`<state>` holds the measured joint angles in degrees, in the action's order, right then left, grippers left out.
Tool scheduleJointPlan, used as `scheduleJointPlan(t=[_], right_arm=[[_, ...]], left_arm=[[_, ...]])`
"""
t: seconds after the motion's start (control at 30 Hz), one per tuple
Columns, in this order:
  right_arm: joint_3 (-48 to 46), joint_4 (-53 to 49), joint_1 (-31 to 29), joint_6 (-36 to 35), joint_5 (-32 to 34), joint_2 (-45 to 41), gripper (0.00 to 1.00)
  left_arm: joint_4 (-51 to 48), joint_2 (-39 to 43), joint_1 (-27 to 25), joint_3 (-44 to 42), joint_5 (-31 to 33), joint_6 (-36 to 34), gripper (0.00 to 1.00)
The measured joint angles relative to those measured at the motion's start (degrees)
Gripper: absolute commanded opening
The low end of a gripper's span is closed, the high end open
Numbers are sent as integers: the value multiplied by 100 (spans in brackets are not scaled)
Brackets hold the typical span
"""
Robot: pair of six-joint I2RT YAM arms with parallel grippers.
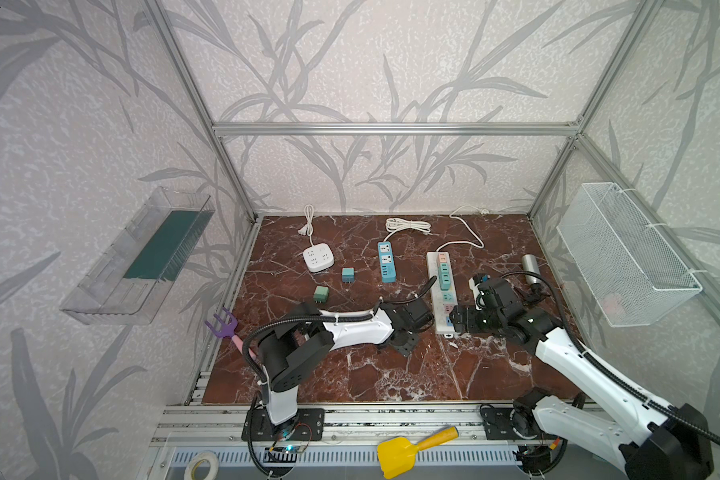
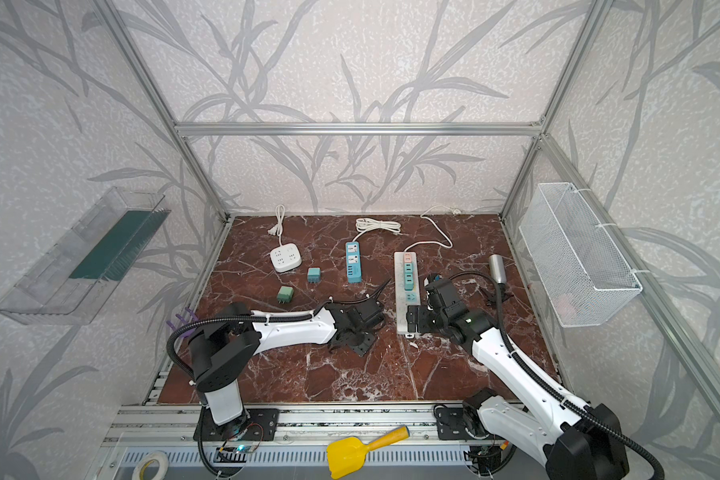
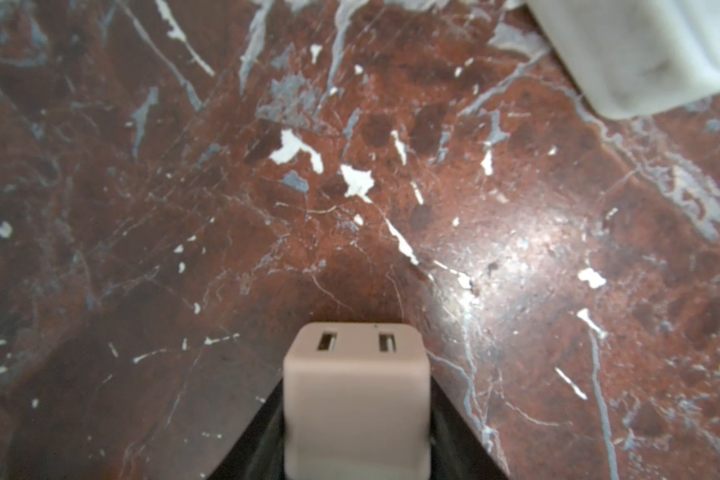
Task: Insert the plug
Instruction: 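Hold the pink adapter with the left gripper while the right gripper hovers by the strip, then carry the pink adapter to the right gripper while the right gripper grasps it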
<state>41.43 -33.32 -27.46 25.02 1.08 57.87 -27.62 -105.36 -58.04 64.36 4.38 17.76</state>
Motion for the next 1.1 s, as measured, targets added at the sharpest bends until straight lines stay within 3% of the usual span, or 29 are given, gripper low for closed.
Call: scheduleJointPlan(t=[0.17,0.3,0.47,0.63,0.87,1.1], right_arm=[[-4,-129,9,-20,-4,-61,91],[-4,-181,20,-50,-160,-144,83],[7,-181,20,-101,-621,-232,65],[125,-168,-9,-111,-1174,-232,46],[269,232,-98,-101,-1998,-28,48],[269,651,-260,-55,-2524,205,53]], left_arm=[[160,61,-2,-83,-37,-17,34],[793,688,-2,-778,-46,-48,31],[3279,2173,-42,-2411,-153,-400,29],[6140,2118,-85,-3519,-192,-1113,26],[7890,1744,-96,-3633,-299,-1895,27],[8262,1480,-116,-3620,-409,-2085,27]])
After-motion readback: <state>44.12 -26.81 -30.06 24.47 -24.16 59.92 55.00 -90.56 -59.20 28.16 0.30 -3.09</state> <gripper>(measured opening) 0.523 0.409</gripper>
